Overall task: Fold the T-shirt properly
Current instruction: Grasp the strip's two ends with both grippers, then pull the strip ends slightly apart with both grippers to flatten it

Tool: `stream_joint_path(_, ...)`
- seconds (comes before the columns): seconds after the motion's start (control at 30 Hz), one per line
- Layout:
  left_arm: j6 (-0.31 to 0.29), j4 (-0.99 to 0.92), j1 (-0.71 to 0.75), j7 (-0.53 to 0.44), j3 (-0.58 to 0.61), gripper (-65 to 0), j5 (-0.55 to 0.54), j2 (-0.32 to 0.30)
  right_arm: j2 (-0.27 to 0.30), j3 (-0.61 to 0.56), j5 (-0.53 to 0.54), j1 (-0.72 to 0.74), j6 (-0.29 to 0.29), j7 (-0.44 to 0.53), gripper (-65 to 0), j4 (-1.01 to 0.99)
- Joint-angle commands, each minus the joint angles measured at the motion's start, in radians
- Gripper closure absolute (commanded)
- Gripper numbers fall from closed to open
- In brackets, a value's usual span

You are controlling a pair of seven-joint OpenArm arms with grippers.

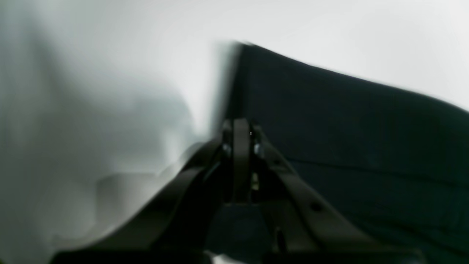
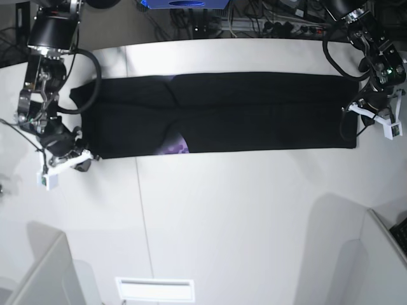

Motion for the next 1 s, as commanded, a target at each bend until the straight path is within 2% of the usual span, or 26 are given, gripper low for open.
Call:
stream_joint_path(0.0,-0.001,0.038,-0.003,0.002,-0.020,0.0,-0.034,-0.018,0.002,0.003,0.007,-0.007,0.006,-0.011,0.0,0.056)
stream_joint_path(0.1,-0.001,0.061,0.018,0.047,-0.075,0.0,-0.129,-0.023,-0.025,-0.001,0.007,-0.044,0.006,-0.046,0.0,0.134)
stream_joint_path(0.23,-0.001,0.049,0.054,0.048,-0.098,0.0,-0.234,-0.082,-0.064,-0.004,0.007,-0.103,0.007,-0.052,0.0,0.170)
stream_joint_path(0.33,-0.001,0.046,0.072,0.048,-0.103,0.0,-0.284,-0.112,-0.076,-0.004,0.007,-0.139,0.007,-0.046,0.0,0.170)
stream_joint_path(0.47,-0.001,0.040,0.100,0.042,-0.105,0.0,-0.297,-0.122,-0.076,-0.006,0.007,-0.161,0.007,-0.046,0.0,0.170)
stream_joint_path(0.57,-0.001,-0.002,0.094,0.042,-0.105,-18.9,-0.297,-0.122,-0.076,-0.006,0.007,-0.162,0.007,-0.048,0.0,0.170)
stream_joint_path(0.67,-0.001,-0.048,0.072,0.040,-0.103,-42.5,-0.298,-0.122,-0.076,-0.006,0.007,-0.162,0.007,-0.052,0.0,0.170)
stream_joint_path(0.77,-0.001,-0.087,0.058,0.040,-0.097,-58.6,-0.298,-0.121,-0.076,-0.006,0.007,-0.173,0.009,-0.048,0.0,0.170)
stream_joint_path(0.83,-0.016,-0.103,0.052,0.040,-0.095,-61.5,-0.298,-0.119,-0.076,-0.006,0.007,-0.175,0.009,-0.048,0.0,0.170)
stream_joint_path(0.97,-0.090,-0.167,0.014,0.040,-0.088,-61.5,-0.289,-0.119,-0.076,-0.006,0.007,-0.175,0.009,-0.049,0.0,0.170)
